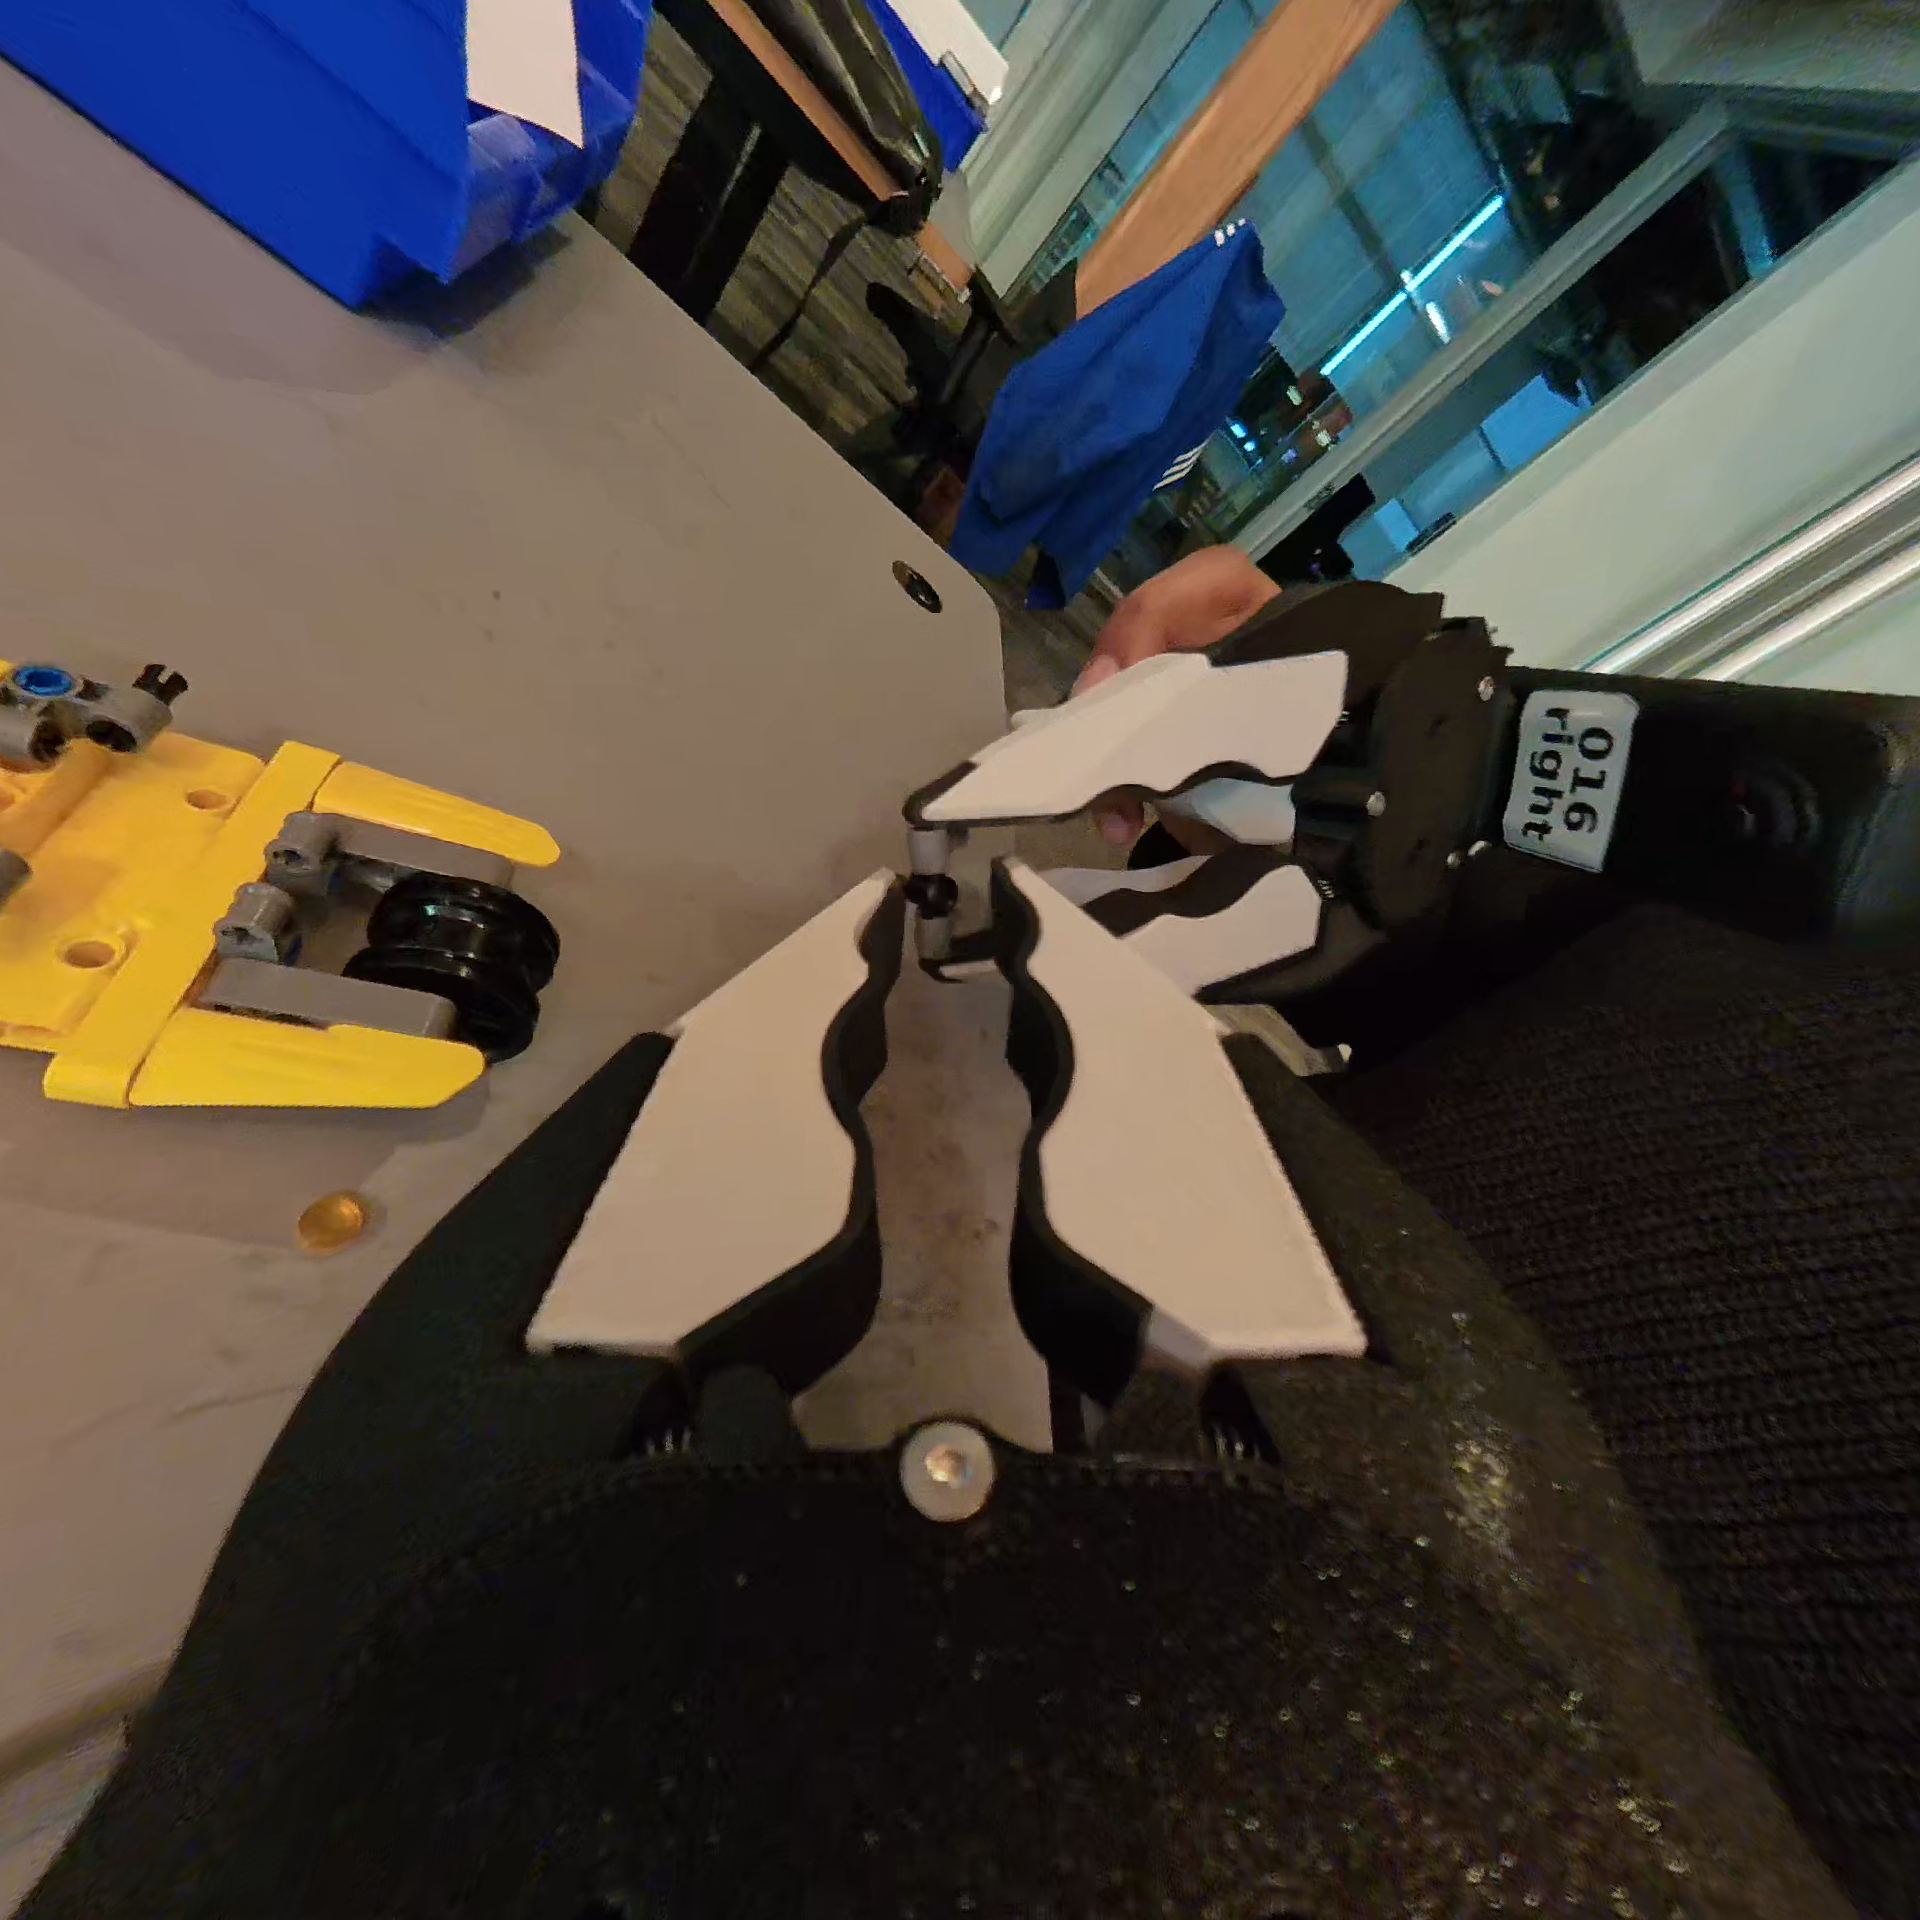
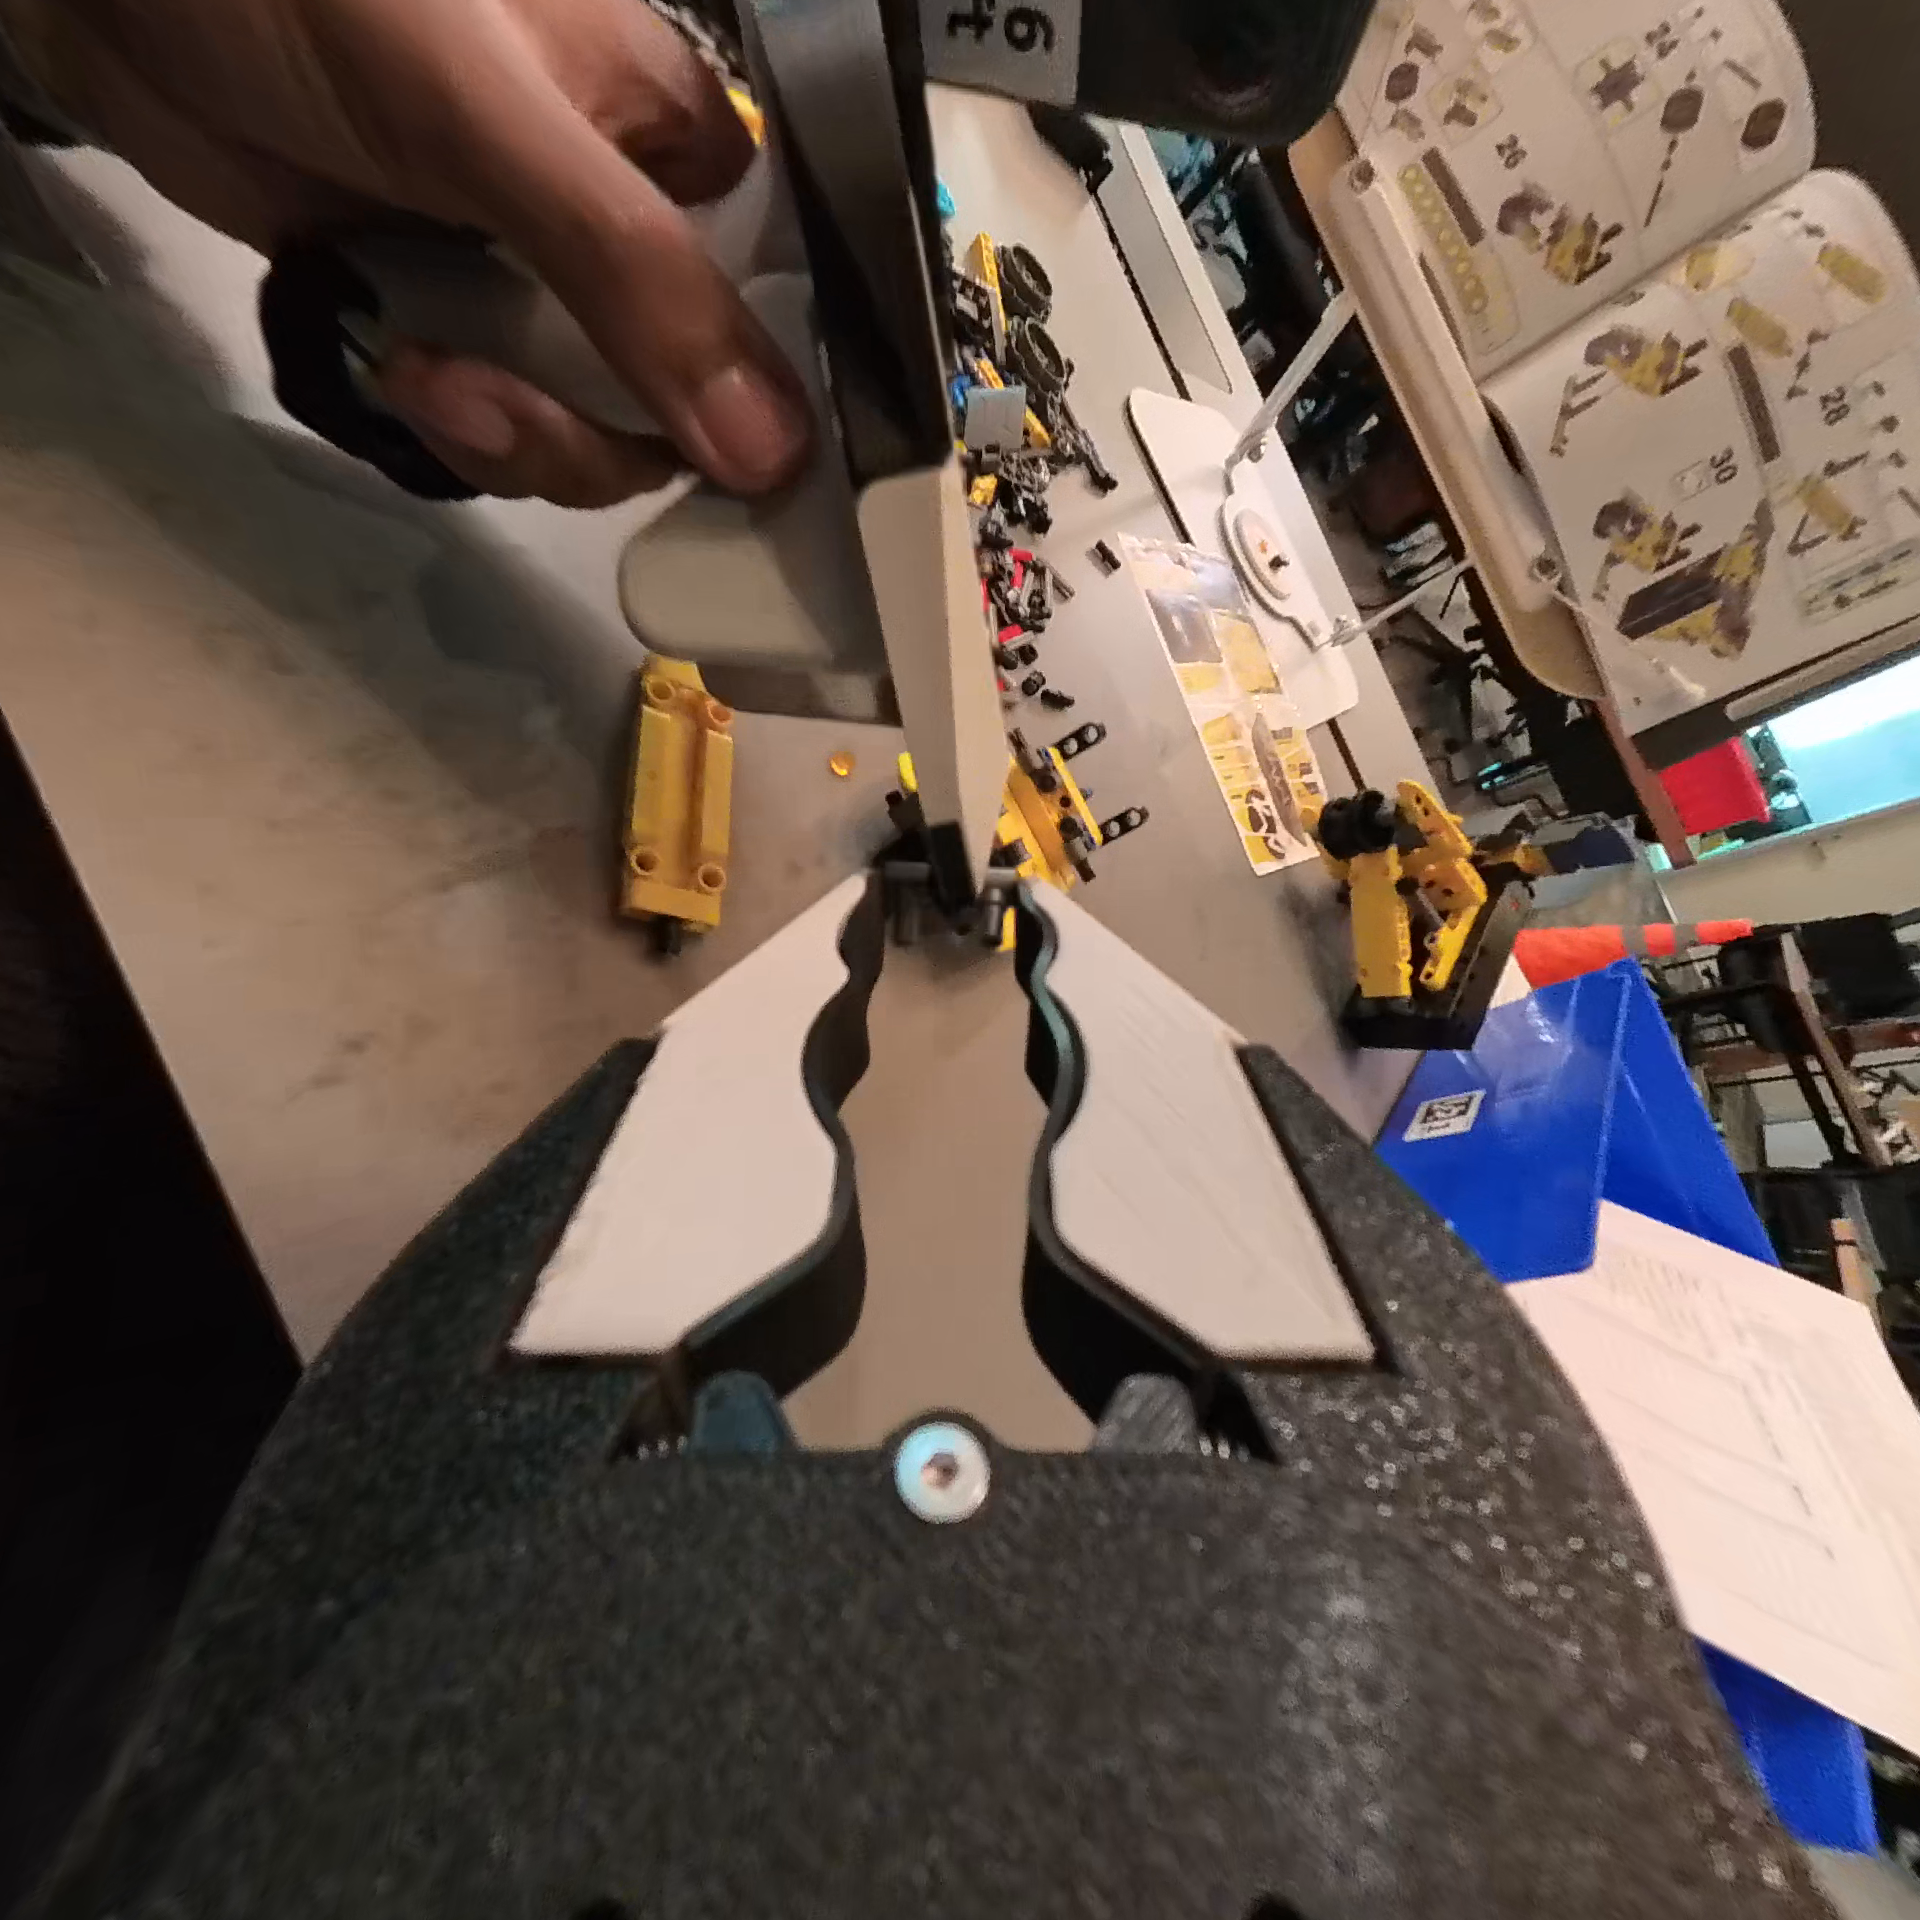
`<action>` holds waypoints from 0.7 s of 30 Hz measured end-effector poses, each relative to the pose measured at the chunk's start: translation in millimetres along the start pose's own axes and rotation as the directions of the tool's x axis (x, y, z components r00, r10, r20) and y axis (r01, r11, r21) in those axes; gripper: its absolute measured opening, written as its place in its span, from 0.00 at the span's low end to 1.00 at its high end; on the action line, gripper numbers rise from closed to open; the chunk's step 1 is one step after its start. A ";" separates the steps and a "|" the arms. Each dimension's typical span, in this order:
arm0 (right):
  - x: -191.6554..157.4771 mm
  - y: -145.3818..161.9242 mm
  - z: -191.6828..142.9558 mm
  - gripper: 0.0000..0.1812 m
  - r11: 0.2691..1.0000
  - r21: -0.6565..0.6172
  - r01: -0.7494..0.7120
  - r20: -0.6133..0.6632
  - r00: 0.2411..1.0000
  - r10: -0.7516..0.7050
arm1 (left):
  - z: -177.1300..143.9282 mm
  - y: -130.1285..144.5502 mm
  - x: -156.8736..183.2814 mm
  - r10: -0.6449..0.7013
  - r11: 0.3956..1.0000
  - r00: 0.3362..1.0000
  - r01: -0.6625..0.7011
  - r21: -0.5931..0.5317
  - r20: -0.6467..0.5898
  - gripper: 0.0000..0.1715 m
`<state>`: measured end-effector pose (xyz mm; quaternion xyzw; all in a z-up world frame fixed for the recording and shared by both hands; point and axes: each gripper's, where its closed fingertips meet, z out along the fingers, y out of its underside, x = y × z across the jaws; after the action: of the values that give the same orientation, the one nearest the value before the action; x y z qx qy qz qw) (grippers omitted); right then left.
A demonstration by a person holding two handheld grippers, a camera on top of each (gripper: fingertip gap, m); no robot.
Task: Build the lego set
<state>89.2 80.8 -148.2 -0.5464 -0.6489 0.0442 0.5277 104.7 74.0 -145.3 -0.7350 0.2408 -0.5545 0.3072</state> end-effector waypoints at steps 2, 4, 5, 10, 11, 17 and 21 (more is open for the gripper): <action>0.3 -3.9 -1.4 0.13 1.000 0.024 -0.018 0.003 1.000 0.018 | -1.6 -0.4 0.2 0.007 1.000 1.000 -0.007 0.003 0.004 0.04; 0.2 -8.2 -3.9 0.13 0.997 0.061 -0.050 0.019 0.999 0.049 | -3.5 -1.0 4.6 -0.014 1.000 0.999 0.015 0.008 -0.034 0.03; 0.1 -11.4 -6.1 0.13 0.994 0.090 -0.067 0.030 0.997 0.064 | -4.8 -1.7 7.9 -0.029 0.999 0.997 0.030 0.014 -0.065 0.03; -4.1 -35.7 -29.9 0.13 0.940 0.296 -0.168 0.172 0.978 0.121 | -12.7 -2.3 40.2 -0.167 0.984 0.918 0.178 -0.002 -0.359 0.02; -4.9 -40.9 -35.8 0.13 0.924 0.330 -0.195 0.210 0.969 0.129 | -14.4 -1.9 48.5 -0.194 0.979 0.885 0.205 -0.020 -0.423 0.02; -10.1 -53.3 -47.4 0.16 0.912 0.372 -0.171 0.266 0.961 0.072 | -23.6 -4.0 75.0 -0.260 0.961 0.749 0.265 -0.084 -0.610 0.02; -15.2 -52.8 -46.1 0.15 0.926 0.350 -0.143 0.281 0.959 0.042 | -23.6 -0.3 75.9 -0.266 0.962 0.751 0.247 -0.116 -0.604 0.02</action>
<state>85.7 24.3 -104.1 -0.4573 -0.6681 0.2633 0.5247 102.5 17.2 -89.8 -0.5449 0.2322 -0.7963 0.1226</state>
